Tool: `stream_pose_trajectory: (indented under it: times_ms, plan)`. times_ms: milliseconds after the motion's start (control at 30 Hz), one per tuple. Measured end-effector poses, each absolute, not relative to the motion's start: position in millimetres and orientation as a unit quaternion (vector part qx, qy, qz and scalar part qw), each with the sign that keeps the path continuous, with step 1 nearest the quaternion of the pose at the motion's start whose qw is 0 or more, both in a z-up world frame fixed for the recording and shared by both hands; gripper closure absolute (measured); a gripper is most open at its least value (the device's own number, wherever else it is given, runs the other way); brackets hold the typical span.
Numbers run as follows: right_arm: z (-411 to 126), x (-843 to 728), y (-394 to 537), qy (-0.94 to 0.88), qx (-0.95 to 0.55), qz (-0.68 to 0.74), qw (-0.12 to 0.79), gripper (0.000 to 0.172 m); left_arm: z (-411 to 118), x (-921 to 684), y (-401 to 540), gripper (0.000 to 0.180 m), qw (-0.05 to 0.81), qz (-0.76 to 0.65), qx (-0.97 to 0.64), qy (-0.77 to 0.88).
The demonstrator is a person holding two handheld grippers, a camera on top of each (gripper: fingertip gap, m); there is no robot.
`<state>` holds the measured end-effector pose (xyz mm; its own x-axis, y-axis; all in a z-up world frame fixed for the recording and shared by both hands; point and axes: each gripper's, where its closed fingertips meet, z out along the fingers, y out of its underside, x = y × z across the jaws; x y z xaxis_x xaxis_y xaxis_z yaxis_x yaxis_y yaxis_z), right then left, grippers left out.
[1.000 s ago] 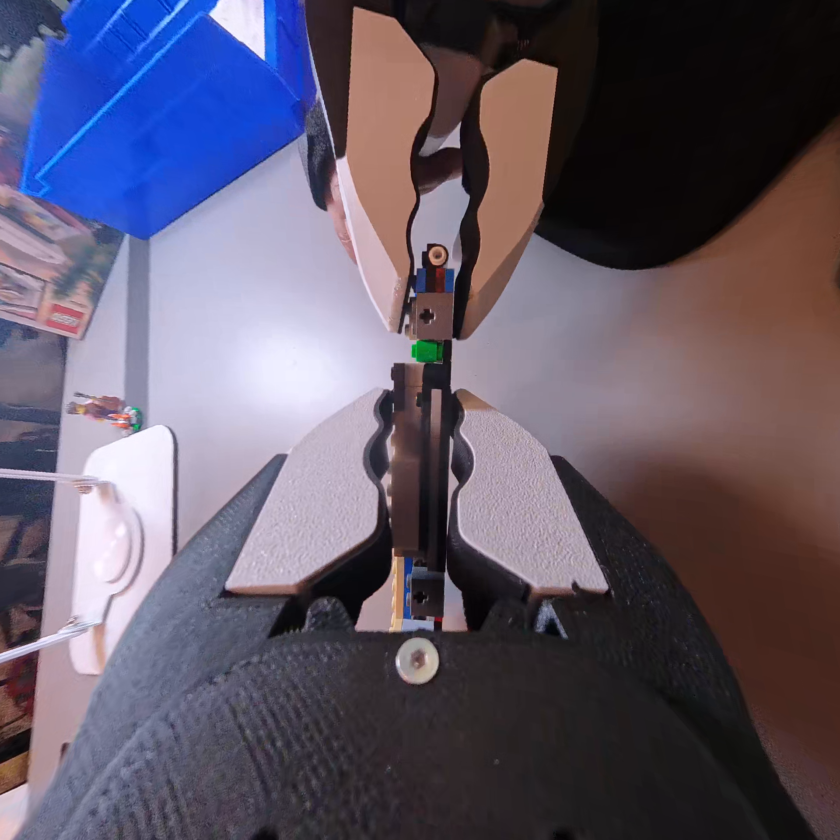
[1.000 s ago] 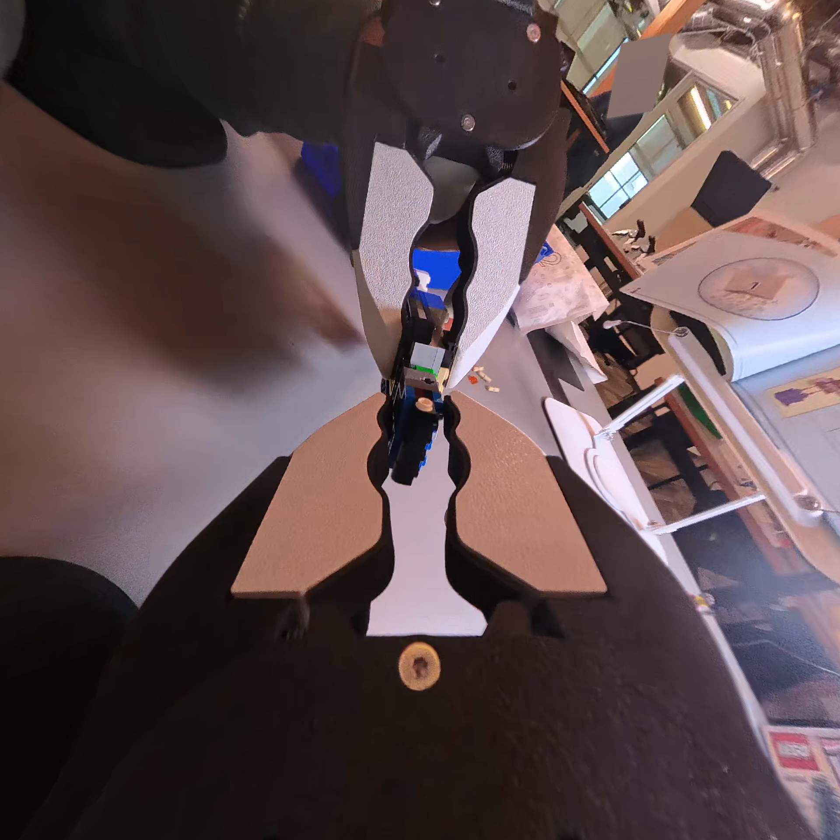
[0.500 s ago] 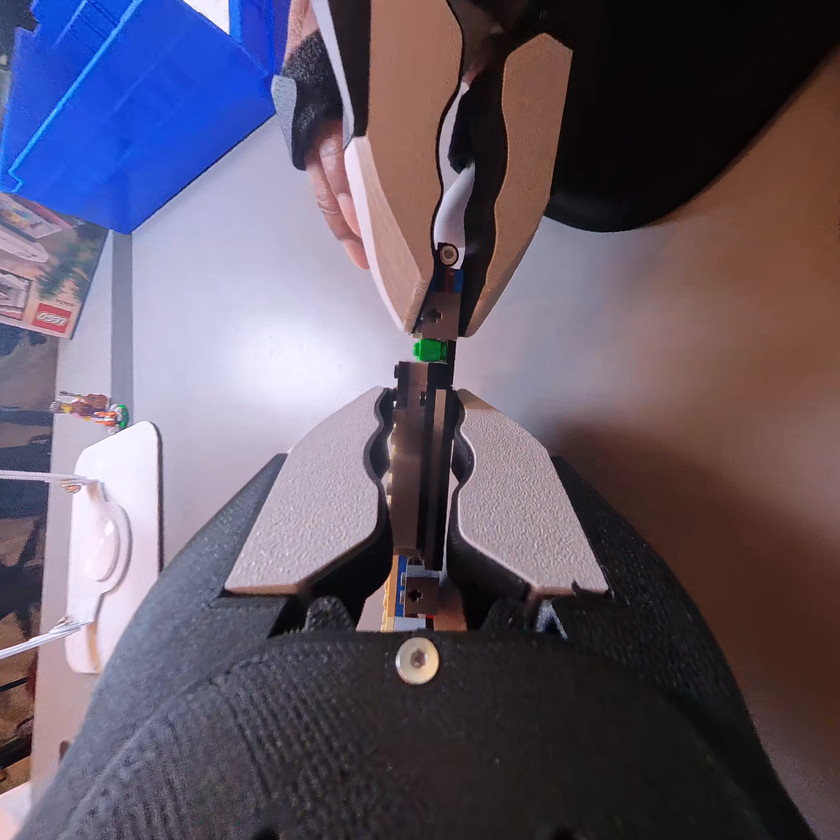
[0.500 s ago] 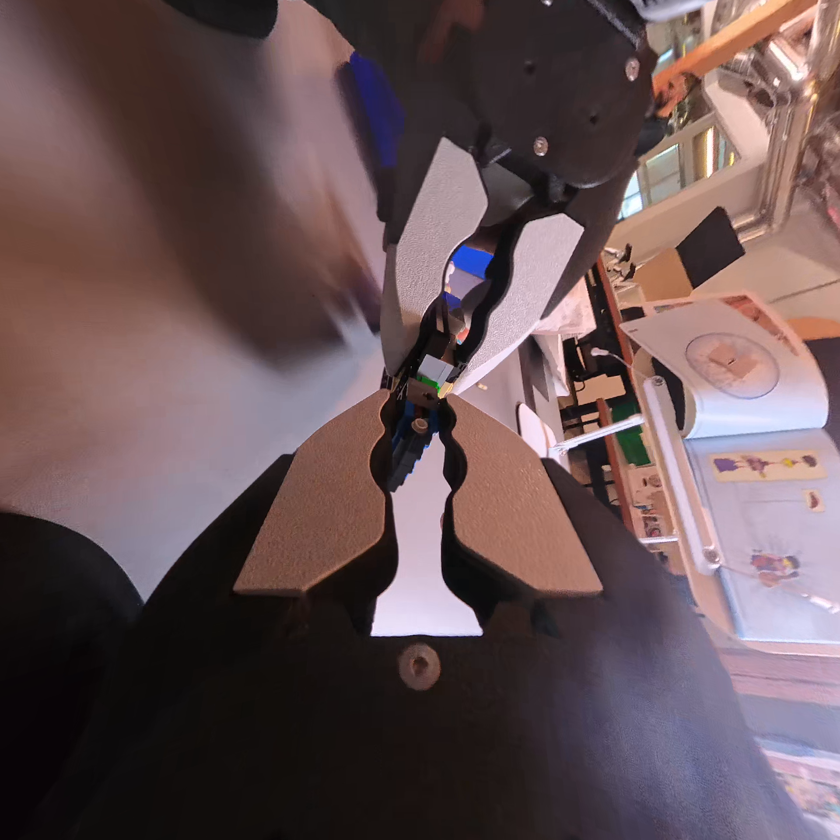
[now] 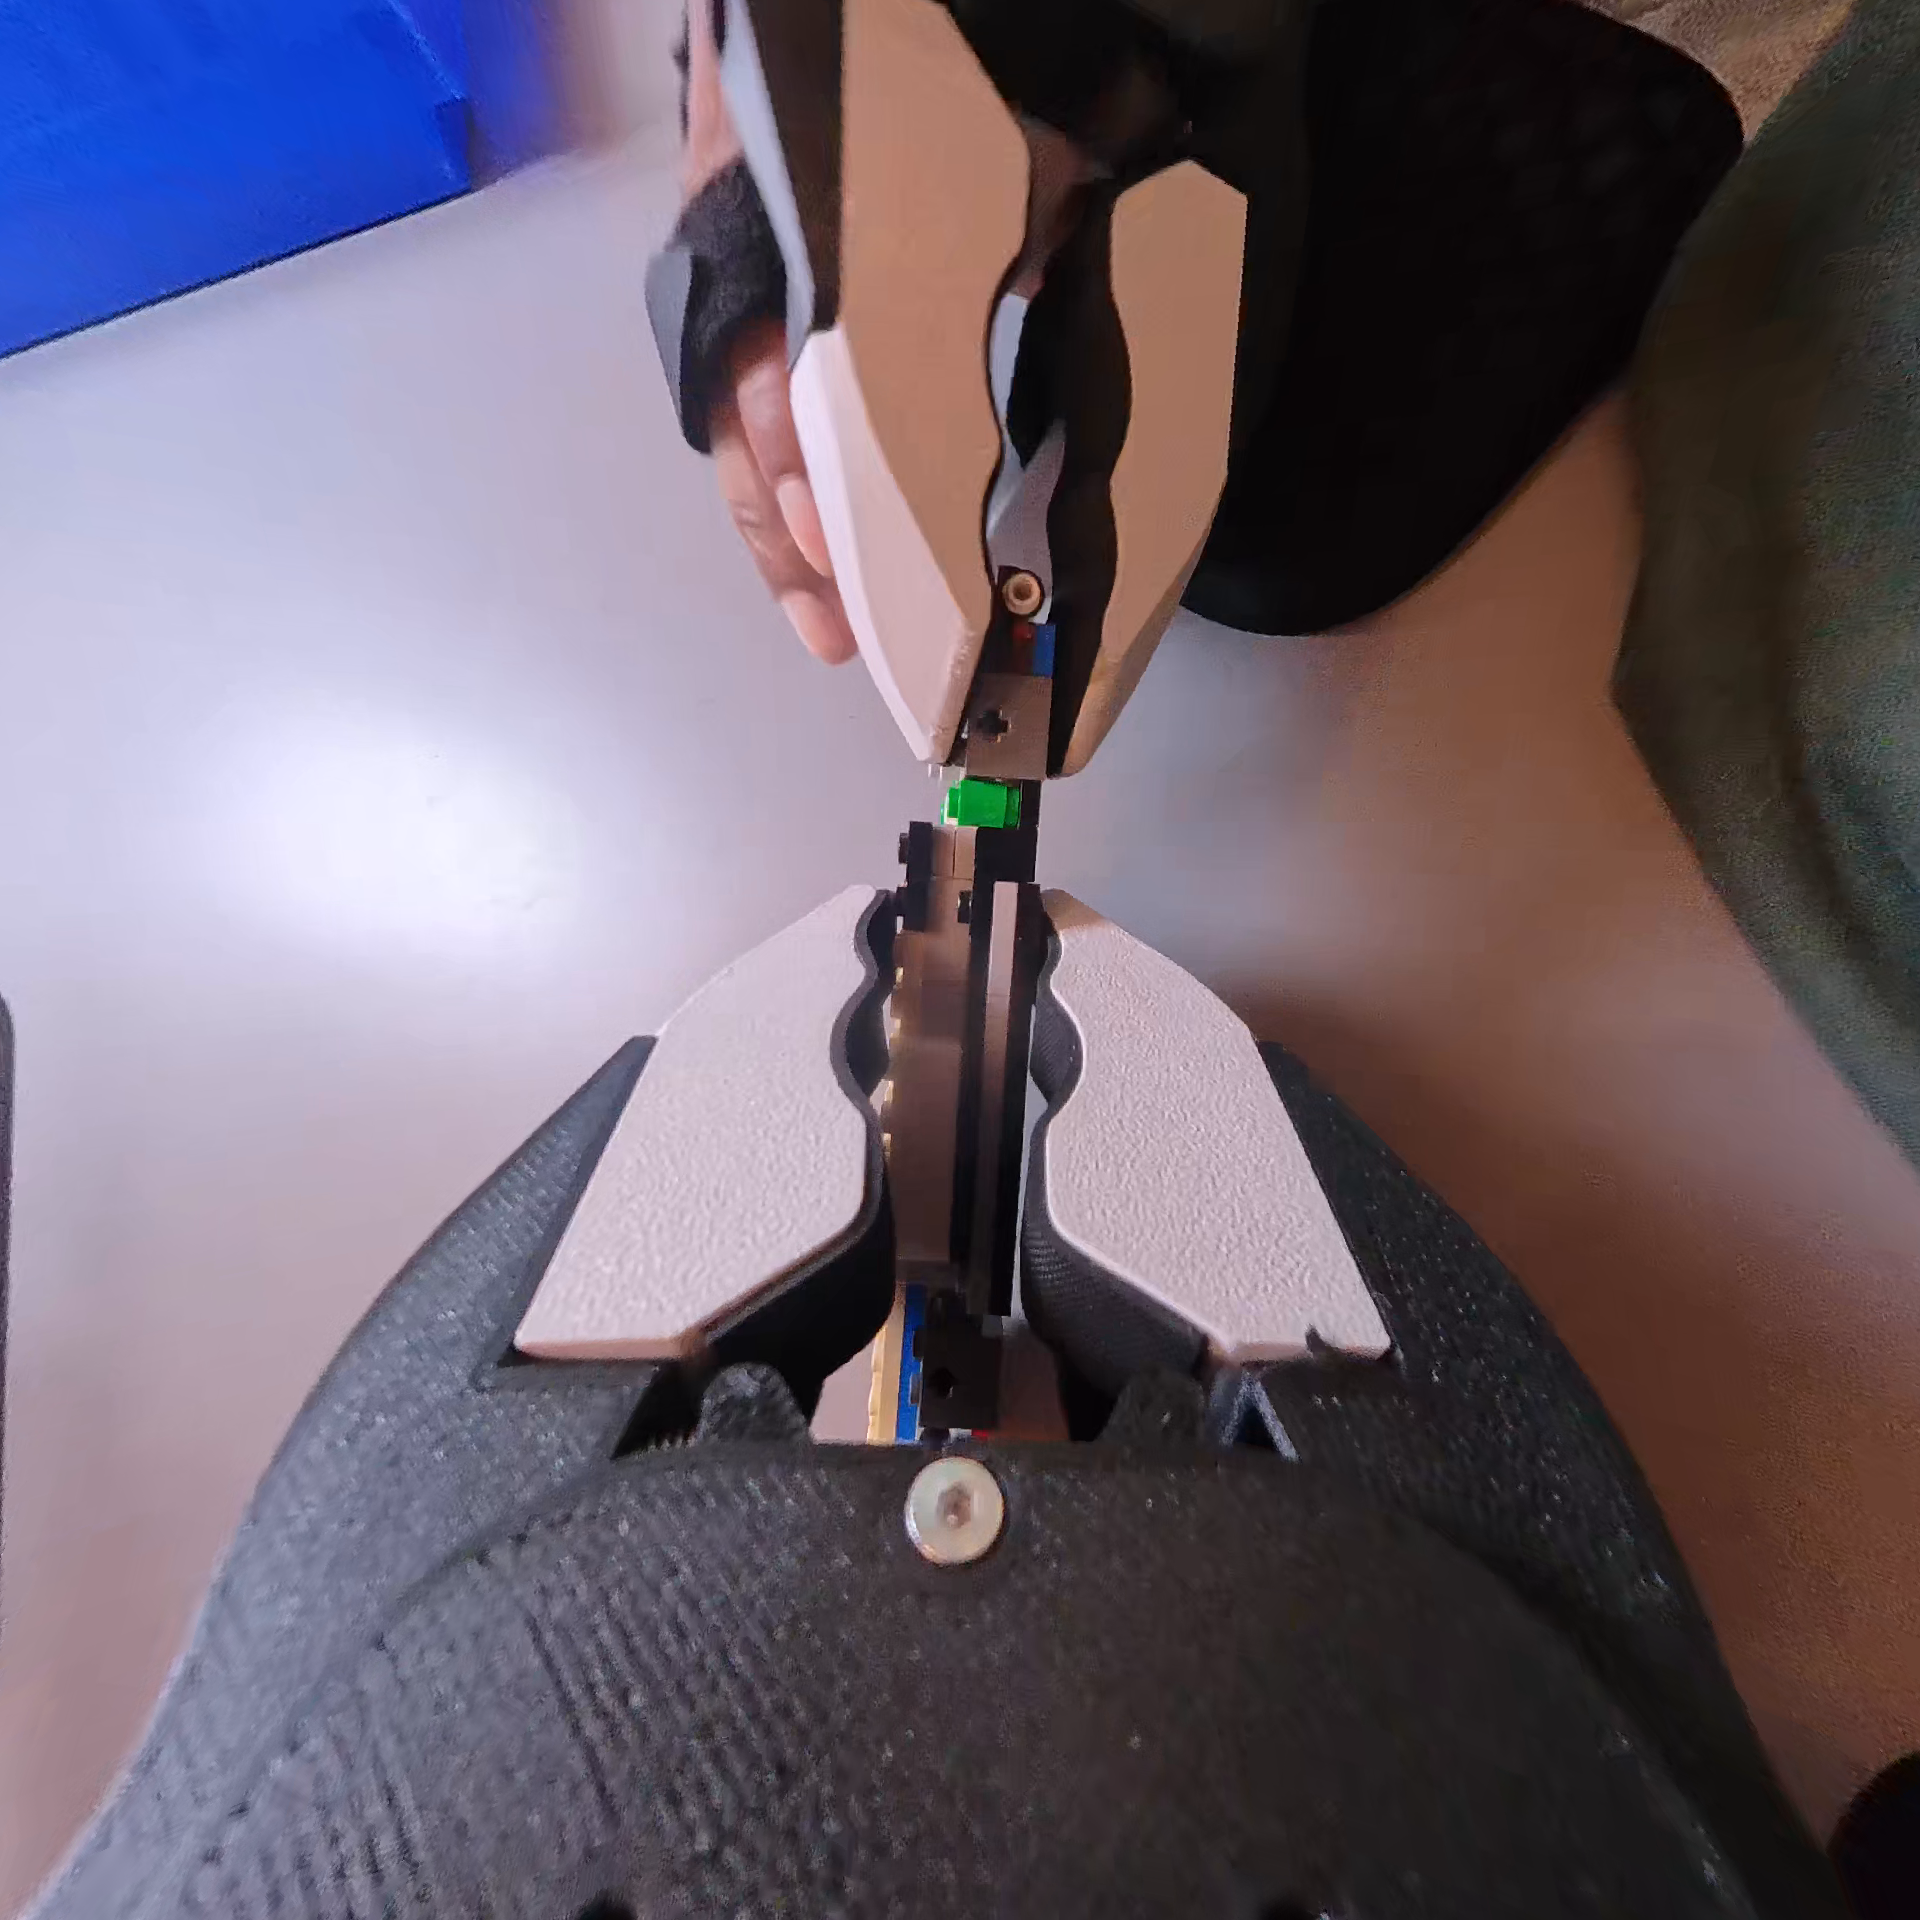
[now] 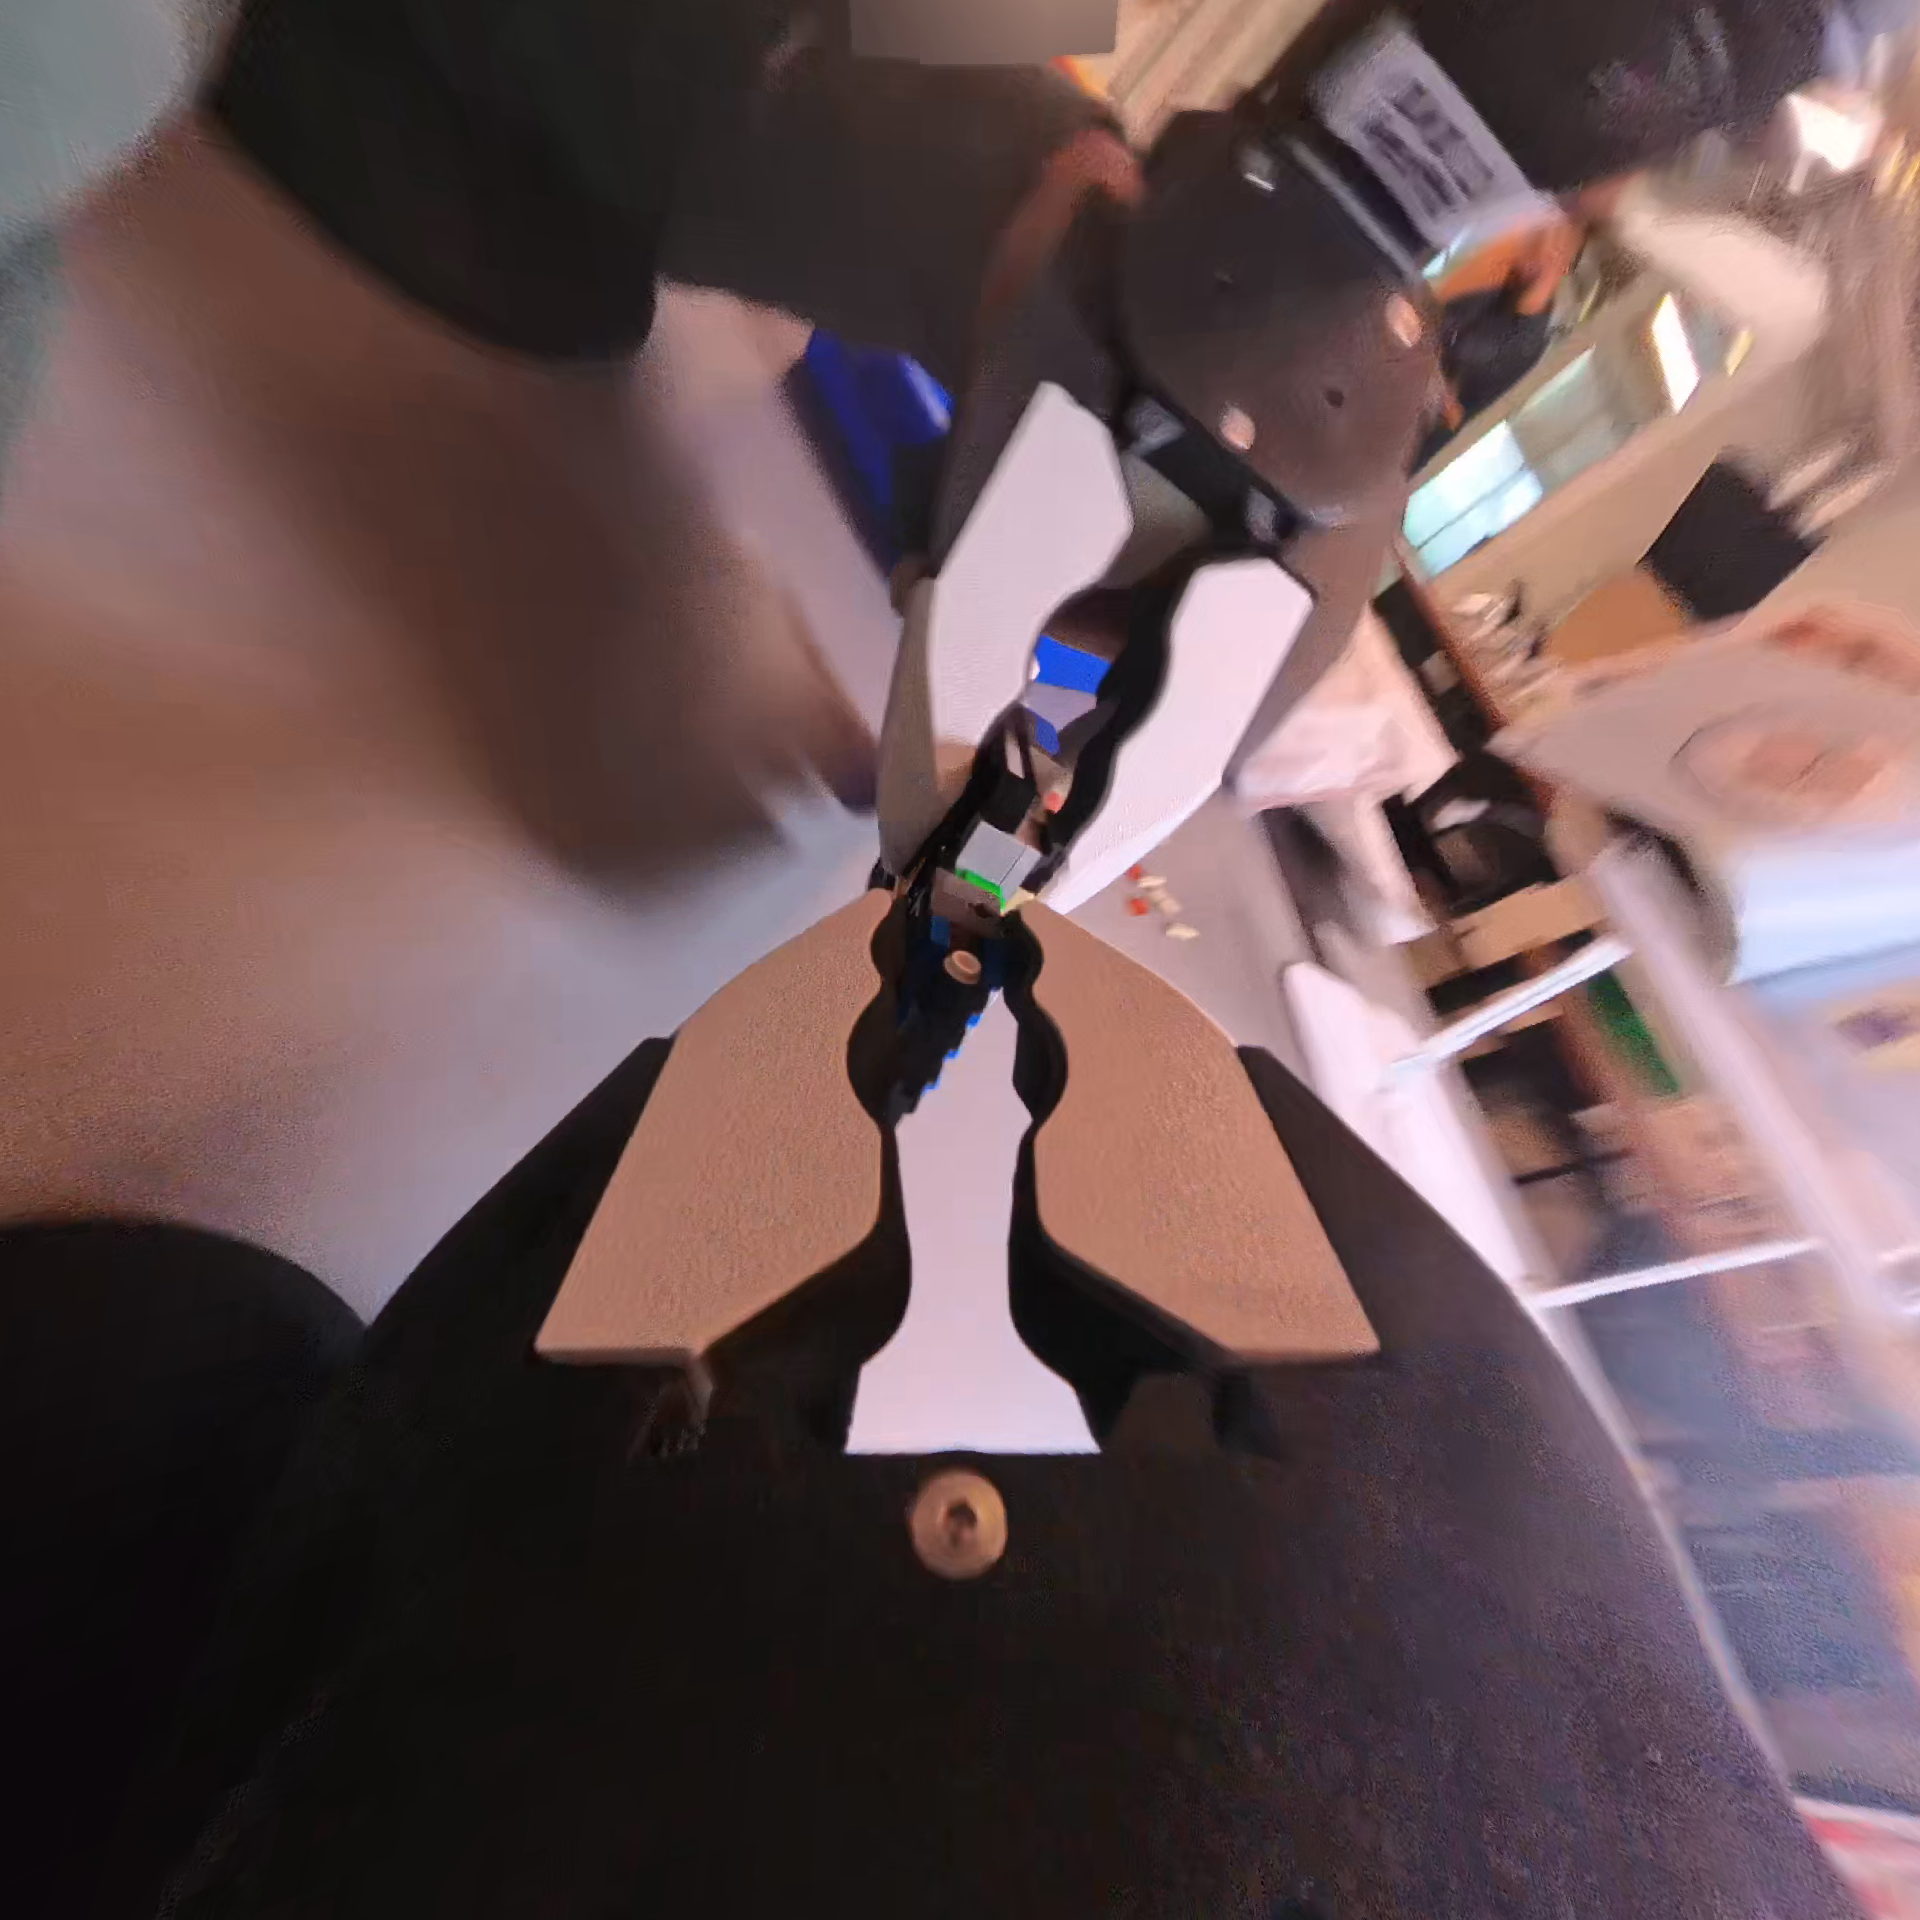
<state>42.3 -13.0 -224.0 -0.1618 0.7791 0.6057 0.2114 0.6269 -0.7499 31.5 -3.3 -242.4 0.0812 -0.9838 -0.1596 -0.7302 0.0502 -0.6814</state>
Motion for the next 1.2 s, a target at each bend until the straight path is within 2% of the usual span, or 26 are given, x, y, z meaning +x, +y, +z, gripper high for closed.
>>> stream_pose_trajectory:
  times_ms: [167,500,567,633,733,967,1200]
  plan:
    - [-218.5,38.0,-0.5,-0.609,-0.485,0.457,0.429,0.155,-242.3,29.0,5.7,0.153,0.320,-0.206,-0.676,0.630]
    - [-216.4,38.0,10.8,-0.524,-0.567,0.553,0.313,0.155,-243.1,26.7,10.1,0.153,0.261,-0.272,-0.717,0.586]
    - [-217.1,44.5,16.0,-0.534,-0.570,0.539,0.314,0.146,-241.2,24.0,12.0,0.154,0.259,-0.292,-0.721,0.572]
    - [-222.3,48.4,17.3,-0.564,-0.569,0.500,0.329,0.146,-237.4,23.2,11.4,0.154,0.258,-0.316,-0.722,0.559]
    - [-221.7,46.9,14.5,-0.580,-0.559,0.481,0.347,0.156,-237.5,22.2,11.4,0.154,0.256,-0.319,-0.721,0.559]
    - [-216.9,46.6,14.2,-0.573,-0.565,0.484,0.343,0.157,-233.5,26.7,10.7,0.148,0.302,-0.294,-0.700,0.577]
    - [-212.4,48.1,9.2,-0.593,-0.547,0.473,0.356,0.157,-231.2,32.9,6.0,0.154,0.310,-0.288,-0.688,0.589]
